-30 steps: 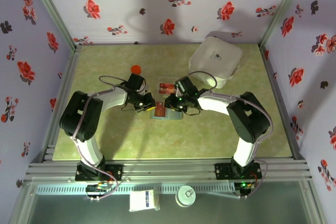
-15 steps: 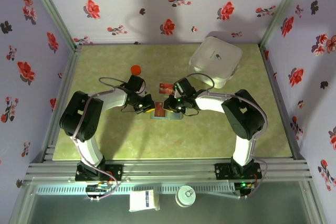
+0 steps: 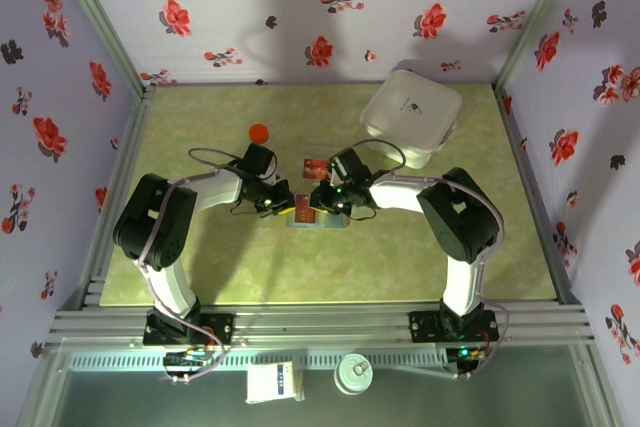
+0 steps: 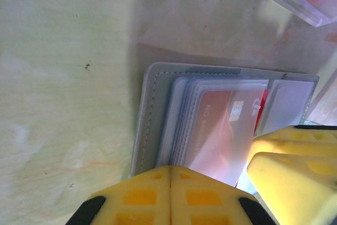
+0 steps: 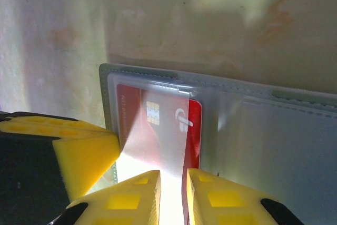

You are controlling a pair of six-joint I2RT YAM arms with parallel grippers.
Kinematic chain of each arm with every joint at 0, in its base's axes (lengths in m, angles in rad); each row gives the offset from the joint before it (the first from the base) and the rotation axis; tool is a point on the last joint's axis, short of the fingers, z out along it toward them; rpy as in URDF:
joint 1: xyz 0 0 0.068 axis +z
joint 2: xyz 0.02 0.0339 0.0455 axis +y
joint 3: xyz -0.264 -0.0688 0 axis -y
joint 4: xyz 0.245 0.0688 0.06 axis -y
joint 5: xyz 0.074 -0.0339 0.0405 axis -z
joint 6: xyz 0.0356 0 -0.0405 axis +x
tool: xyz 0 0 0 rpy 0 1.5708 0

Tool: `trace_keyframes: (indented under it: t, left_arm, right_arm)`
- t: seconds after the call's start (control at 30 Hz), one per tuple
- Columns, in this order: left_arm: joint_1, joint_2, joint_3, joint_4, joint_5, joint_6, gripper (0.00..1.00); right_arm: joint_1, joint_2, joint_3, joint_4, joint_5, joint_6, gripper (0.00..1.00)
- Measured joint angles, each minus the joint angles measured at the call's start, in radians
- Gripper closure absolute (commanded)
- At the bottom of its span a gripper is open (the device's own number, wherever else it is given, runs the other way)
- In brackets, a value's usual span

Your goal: Take the credit cards out of the card holder

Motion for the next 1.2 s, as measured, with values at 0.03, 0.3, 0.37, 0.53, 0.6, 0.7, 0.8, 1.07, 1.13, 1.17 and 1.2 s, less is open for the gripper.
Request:
trace_keyframes:
  t: [0.03,0.3,0.37,0.53,0.6,0.7,0.8,1.07,1.13,1.17,1.2]
  left_arm:
    - [0.0,0.0,0.0,0.0,0.0,0.0,0.95]
    - [0.0,0.0,-0.001,0.0,0.0,-0.003,0.96]
    - [0.0,0.0,-0.001,0.0,0.0,-0.003,0.96]
    - [0.0,-0.001,-0.002,0.001,0.0,-0.003,0.96]
    - [0.0,-0.004,-0.003,0.0,0.0,-0.003,0.97]
    - [0.0,-0.014,-0.006,-0.004,0.0,-0.003,0.96]
    - [0.0,-0.031,-0.006,-0.005,0.0,-0.003,0.97]
    - [-0.001,-0.047,0.007,-0.021,0.0,-0.003,0.97]
    - [-0.004,-0.047,0.016,-0.024,0.001,-0.003,0.98]
    - [-0.006,-0.047,0.021,-0.023,0.001,-0.003,0.98]
    - [-0.01,-0.047,0.026,-0.023,0.002,-0.003,0.98]
  right_arm:
    - [0.0,0.002,0.001,0.0,0.0,0.0,0.79]
    - [0.0,0.002,0.014,-0.033,0.017,-0.013,0.8]
    - [0.0,0.002,0.021,-0.049,0.029,-0.023,0.8]
    - [0.0,-0.002,0.027,-0.074,0.043,-0.038,0.8]
    - [0.0,-0.006,0.027,-0.081,0.047,-0.042,0.79]
    - [0.0,-0.01,0.027,-0.092,0.05,-0.046,0.79]
    - [0.0,-0.01,0.027,-0.095,0.05,-0.049,0.79]
    - [0.0,-0.01,0.027,-0.098,0.051,-0.056,0.79]
    - [0.0,-0.011,0.027,-0.099,0.054,-0.056,0.79]
    - [0.0,-0.012,0.027,-0.101,0.055,-0.056,0.79]
    - [0.0,-0.014,0.027,-0.105,0.057,-0.056,0.79]
